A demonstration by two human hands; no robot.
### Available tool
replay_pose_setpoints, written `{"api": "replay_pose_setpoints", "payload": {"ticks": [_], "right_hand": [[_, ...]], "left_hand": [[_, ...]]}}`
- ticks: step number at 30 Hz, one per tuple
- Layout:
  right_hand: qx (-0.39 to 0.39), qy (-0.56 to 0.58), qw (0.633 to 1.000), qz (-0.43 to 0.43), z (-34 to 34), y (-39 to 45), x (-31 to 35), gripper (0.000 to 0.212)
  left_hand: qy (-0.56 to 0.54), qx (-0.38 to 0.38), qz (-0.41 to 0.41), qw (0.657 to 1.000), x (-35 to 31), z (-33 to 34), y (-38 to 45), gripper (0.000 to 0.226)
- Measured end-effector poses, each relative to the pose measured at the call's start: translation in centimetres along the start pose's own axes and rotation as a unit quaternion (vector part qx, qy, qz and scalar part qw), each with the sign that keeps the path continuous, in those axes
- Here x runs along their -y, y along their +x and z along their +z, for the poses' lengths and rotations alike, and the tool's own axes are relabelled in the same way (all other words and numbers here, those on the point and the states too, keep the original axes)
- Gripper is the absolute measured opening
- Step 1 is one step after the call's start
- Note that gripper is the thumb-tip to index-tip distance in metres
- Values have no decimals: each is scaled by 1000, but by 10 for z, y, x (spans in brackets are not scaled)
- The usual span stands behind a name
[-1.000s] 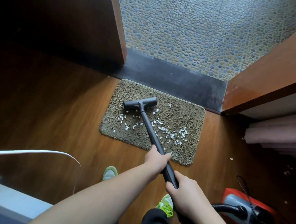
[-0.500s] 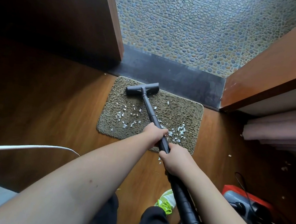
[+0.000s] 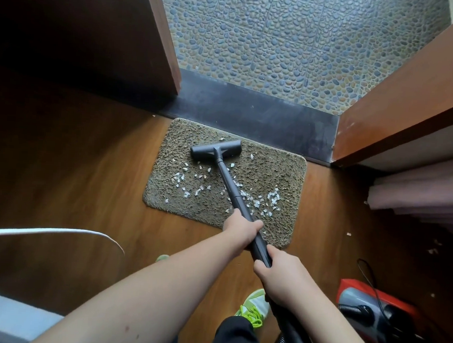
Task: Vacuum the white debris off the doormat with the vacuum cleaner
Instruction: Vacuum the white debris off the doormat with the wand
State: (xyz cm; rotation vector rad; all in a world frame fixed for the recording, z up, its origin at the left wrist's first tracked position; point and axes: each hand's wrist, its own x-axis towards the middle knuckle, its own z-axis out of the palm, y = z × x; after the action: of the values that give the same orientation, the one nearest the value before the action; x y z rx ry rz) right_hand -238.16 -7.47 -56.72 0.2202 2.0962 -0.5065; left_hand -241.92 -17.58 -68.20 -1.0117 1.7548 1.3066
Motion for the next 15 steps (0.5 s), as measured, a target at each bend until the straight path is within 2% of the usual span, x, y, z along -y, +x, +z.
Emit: {"api": "replay_pose_setpoints", "payload": {"ticks": [5,15], "right_hand": [[3,-11,1000,-2,2,-14,-17,17],[11,2,1000,-13,9,-41,-47,11]], "left_hand": [[4,10,4,1000,11,15,-13,42],[33,20,-12,999,35,39,-34,61]]}}
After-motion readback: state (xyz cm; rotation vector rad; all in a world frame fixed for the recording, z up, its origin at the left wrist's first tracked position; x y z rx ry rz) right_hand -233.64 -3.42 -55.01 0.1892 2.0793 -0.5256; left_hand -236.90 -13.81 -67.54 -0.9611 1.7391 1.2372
